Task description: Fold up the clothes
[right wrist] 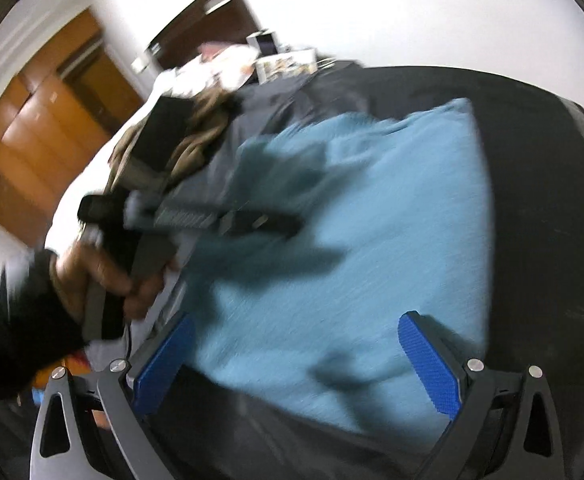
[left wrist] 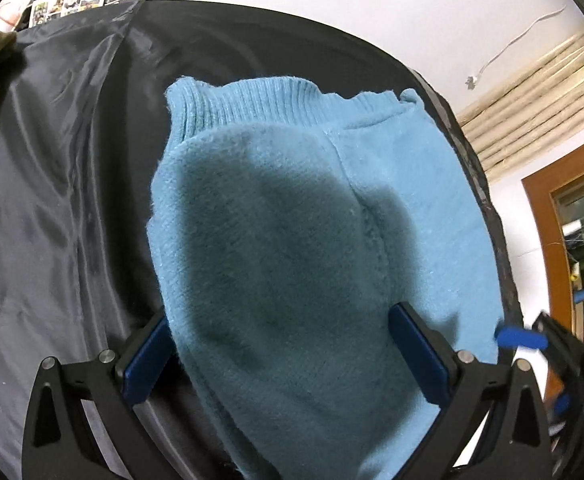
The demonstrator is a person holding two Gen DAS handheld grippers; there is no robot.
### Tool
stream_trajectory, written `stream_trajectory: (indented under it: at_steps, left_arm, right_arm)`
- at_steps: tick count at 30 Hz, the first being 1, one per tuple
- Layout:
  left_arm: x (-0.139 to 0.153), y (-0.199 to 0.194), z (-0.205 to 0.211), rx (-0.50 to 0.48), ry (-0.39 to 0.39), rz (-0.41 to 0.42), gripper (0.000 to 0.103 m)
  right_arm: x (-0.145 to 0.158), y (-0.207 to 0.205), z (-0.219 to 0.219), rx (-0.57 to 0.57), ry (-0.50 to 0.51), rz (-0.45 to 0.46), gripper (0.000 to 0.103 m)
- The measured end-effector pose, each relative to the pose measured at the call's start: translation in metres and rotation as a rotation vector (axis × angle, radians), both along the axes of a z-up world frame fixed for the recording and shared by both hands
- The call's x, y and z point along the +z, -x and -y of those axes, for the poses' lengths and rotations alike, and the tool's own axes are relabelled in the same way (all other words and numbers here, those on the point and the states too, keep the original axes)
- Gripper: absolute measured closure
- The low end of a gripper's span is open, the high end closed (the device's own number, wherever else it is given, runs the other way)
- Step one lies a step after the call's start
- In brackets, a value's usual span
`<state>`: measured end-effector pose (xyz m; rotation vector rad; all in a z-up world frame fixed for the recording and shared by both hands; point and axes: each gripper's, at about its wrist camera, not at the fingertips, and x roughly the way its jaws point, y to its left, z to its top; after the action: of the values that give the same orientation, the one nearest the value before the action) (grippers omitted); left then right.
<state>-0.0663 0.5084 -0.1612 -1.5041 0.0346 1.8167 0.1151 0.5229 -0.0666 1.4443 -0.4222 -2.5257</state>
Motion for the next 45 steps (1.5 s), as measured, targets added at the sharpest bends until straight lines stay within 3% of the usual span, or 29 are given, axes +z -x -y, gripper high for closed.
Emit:
stream_trajectory:
  at_steps: [4,10,15,18,32,45]
  left_arm:
    - [0.000,0.002,-0.004,0.005,0.004,-0.002,0.001]
    - [-0.001,-0.001,0.004,0.008,0.004,-0.010,0.001]
    - [0.011,0.005,0.022,0.010,0.005,-0.014,0.001]
    - [-0.001,0.003,0.020,0.011,0.005,-0.016,0.001]
    - [-0.006,-0.002,0.016,0.024,-0.003,-0.021,0.001]
    - [-0.007,0.003,0.030,0.063,-0.054,0.006,0.001]
  right_arm:
    - [0.009,0.018,-0.018,-0.096,0.000,0.011,0.000]
    - [-0.014,0.033,-0.049,-0.181,0.009,0.026,0.000]
    - [-0.030,0.052,-0.084,-0.224,0.071,0.065,0.000]
    - [-0.038,0.064,-0.106,-0.236,0.123,0.088,0.000]
    - [-0.073,0.099,-0.104,-0.174,0.228,0.161,0.000]
    - [-0.079,0.113,-0.092,-0.074,0.274,0.144,0.000]
